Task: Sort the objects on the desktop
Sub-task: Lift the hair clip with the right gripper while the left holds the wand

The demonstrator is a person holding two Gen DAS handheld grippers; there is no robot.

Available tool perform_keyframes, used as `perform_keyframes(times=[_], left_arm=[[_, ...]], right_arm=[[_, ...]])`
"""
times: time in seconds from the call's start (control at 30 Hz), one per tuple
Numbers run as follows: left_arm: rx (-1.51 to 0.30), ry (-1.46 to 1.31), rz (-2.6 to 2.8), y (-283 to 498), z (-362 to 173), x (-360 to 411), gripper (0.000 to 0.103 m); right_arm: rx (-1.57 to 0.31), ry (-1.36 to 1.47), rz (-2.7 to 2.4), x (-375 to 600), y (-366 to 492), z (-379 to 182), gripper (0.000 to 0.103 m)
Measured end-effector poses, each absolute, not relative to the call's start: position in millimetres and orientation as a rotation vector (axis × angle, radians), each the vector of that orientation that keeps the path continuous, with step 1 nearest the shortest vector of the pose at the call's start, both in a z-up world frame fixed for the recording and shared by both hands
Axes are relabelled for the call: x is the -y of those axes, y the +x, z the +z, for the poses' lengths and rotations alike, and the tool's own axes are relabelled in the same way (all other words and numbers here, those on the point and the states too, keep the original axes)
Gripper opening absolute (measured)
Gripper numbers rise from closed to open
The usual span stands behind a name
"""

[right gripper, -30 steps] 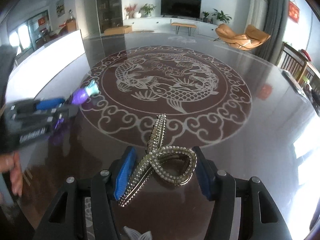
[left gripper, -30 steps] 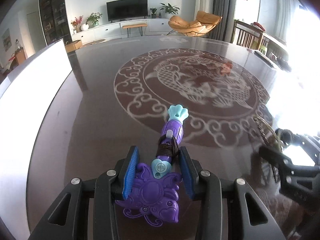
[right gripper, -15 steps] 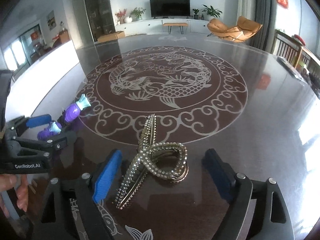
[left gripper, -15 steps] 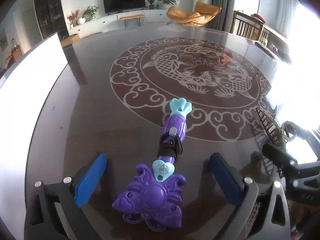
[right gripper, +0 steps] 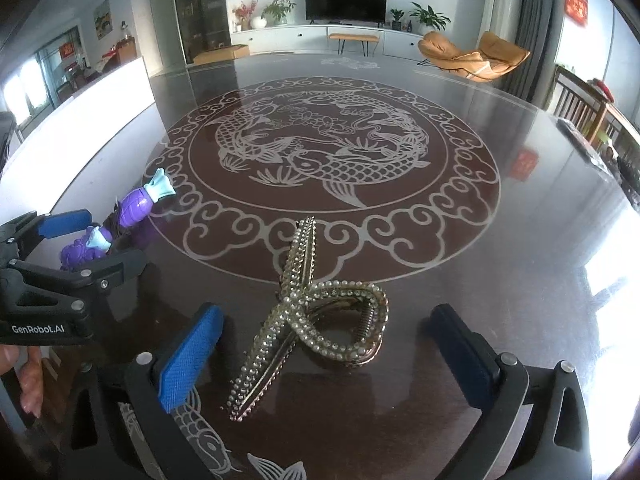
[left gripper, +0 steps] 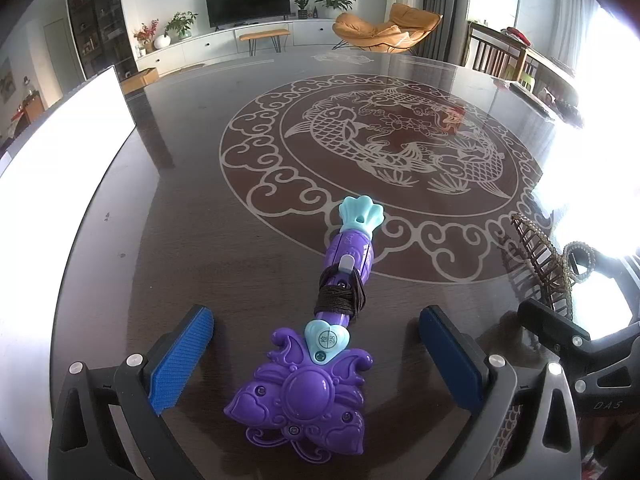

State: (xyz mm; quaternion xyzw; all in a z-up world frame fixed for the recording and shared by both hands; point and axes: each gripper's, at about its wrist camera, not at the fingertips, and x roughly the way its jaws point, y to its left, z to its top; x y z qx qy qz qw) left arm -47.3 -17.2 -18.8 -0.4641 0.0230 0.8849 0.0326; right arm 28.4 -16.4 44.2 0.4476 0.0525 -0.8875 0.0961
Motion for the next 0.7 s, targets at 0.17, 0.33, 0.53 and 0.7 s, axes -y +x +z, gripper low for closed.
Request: perform_keyframes(times=[0.17,0.33,0.53,0.7], left_arm=[[-0.071,-1.428,2.724,-47,-18,17,0.103],[-0.069,-1.428,2.723,-47,-18,17,0.103],[-0.132,-1.412,2.641,-41,-16,10,0.103],[-0.057,-1.327,2.631,-27,-3,15,0.043]], right_arm=[[-0.154,1.326,-2.629,17,28,44,0.103],[-0.159,1.327,-2.629,17,28,44,0.103],[-0.177,1.334,-2.596,15,25,50,0.087],[-0.103,1.337,-2.611,4,31,63,0.045]])
